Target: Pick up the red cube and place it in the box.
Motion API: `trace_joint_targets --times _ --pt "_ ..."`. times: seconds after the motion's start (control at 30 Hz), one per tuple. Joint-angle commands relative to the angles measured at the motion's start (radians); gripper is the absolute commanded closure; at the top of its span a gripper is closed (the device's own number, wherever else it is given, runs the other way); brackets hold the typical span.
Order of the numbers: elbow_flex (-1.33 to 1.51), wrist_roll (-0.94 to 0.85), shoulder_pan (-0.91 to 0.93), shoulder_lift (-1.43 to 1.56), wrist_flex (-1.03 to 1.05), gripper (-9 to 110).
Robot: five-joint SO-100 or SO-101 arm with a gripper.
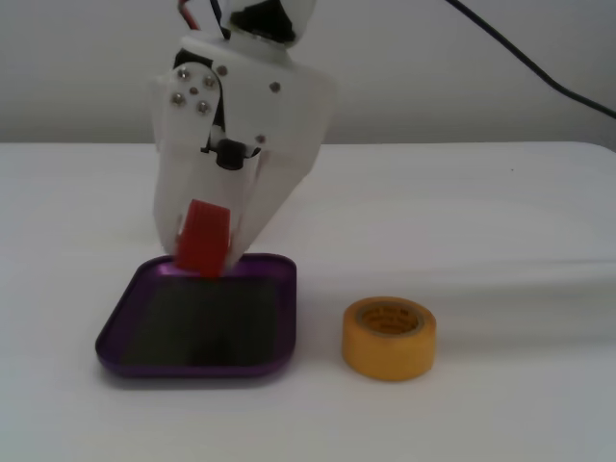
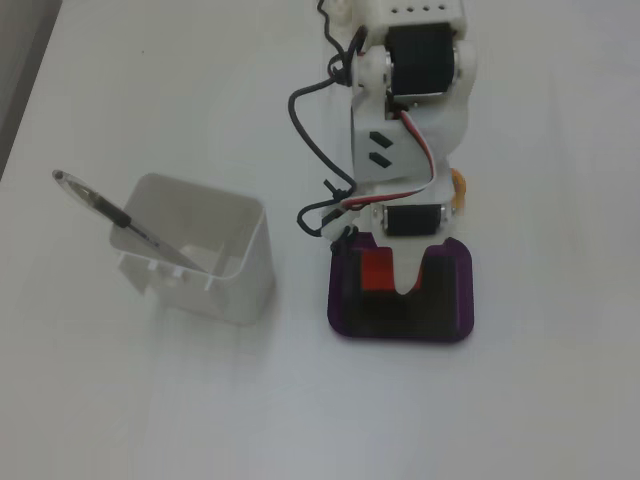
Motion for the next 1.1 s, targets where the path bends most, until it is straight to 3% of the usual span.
trace_joint_targets --times 0.0,0.63,0.9,1.07 --pt "-0.034 -0.005 -0.008 0.018 0.006 102" --pt "-0.051 -0.002 0.002 -0.107 0.021 102" --pt "-0.153 -0.002 0.003 -0.080 0.152 86" --pt "-0.327 -0.006 0.002 -0.031 0.270 85"
